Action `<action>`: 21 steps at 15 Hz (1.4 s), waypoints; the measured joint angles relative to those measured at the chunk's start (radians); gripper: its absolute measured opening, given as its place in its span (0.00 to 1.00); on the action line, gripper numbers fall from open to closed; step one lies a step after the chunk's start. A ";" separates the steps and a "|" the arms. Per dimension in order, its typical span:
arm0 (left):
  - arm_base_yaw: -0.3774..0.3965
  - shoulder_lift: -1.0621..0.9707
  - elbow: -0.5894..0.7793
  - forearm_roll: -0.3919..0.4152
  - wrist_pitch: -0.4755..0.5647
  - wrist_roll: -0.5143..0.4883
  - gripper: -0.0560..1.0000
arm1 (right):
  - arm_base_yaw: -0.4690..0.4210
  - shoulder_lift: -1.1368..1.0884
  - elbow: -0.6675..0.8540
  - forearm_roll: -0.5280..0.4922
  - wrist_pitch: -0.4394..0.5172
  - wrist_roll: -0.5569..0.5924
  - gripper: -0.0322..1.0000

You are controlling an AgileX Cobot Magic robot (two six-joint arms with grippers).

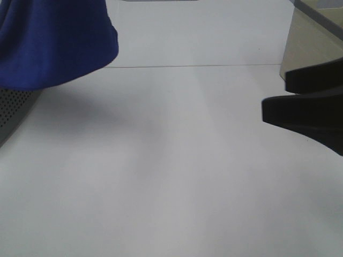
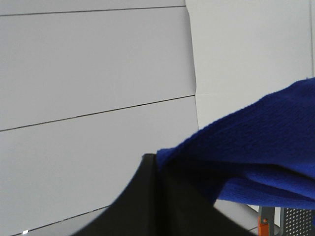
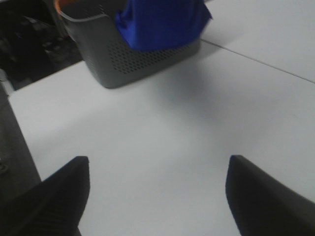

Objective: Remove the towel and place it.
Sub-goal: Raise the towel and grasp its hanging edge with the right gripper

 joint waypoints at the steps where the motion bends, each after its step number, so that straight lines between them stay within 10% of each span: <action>1: -0.029 0.000 0.000 0.000 0.021 0.000 0.05 | 0.000 0.097 0.000 0.116 0.056 -0.137 0.76; 5: -0.125 0.000 -0.001 -0.003 0.119 0.048 0.05 | 0.000 0.547 -0.155 0.345 0.330 -0.490 0.76; 21: -0.221 -0.001 -0.001 -0.020 0.137 0.052 0.05 | 0.387 0.983 -0.718 0.151 0.358 -0.415 0.76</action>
